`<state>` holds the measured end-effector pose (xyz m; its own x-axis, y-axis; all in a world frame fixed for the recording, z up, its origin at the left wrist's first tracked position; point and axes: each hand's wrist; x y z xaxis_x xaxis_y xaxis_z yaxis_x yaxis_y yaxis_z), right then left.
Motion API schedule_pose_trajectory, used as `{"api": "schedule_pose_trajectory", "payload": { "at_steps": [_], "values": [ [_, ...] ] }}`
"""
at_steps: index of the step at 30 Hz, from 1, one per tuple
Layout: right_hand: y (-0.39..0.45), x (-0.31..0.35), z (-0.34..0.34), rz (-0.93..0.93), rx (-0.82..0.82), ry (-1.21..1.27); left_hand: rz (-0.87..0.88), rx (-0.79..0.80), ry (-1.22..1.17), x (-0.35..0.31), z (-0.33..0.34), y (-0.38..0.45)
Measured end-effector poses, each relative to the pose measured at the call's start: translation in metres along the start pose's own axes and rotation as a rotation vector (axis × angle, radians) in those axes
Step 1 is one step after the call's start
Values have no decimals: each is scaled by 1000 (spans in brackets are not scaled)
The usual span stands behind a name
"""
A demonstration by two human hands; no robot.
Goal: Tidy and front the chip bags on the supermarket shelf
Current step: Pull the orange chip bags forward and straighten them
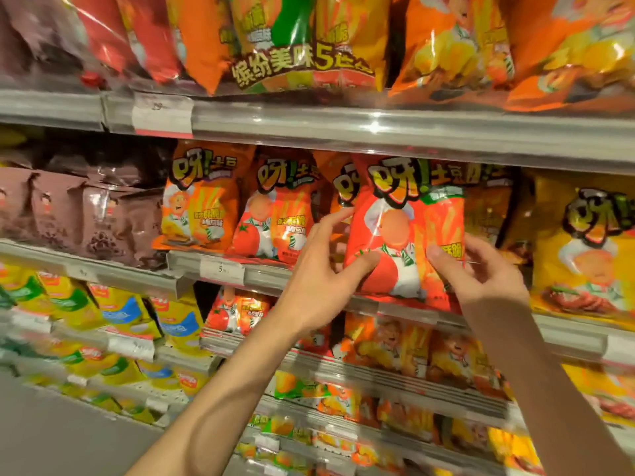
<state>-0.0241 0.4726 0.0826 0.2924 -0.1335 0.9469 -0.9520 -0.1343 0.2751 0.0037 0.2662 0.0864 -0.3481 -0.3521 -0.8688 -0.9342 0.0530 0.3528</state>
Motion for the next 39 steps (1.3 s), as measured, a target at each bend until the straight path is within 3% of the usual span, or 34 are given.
{"api": "schedule_pose_trajectory", "payload": {
  "at_steps": [6,15,20,22,27,30,33,39],
  "values": [
    [-9,22,68,7,-20,-2,-2,-9,-64,24,-55,0],
    [-5,37,240,-25,-96,-68,-4,53,-82,87,-219,-20],
    [10,41,299,-20,-70,-28,-43,97,-52,110,-275,-16],
    [14,42,309,-18,-61,-6,-32,101,-14,116,-287,-14],
    [12,45,301,-28,-91,33,-31,-100,165,138,-305,-3],
    [8,50,287,-16,-137,35,-57,-42,417,144,-296,5],
    [4,53,274,-27,-172,27,-106,-16,447,139,-286,10],
    [0,45,256,13,-187,14,-20,-83,355,142,-277,13]
  ]
}}
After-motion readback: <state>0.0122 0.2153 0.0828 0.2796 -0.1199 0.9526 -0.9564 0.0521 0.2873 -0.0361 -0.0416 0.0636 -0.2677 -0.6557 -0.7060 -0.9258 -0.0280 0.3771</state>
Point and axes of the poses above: each hand's wrist, its own y-axis towards the middle knuckle, its own z-axis out of the palm, x = y × z, and after that the axes turned 10 degrees about x, right-handed
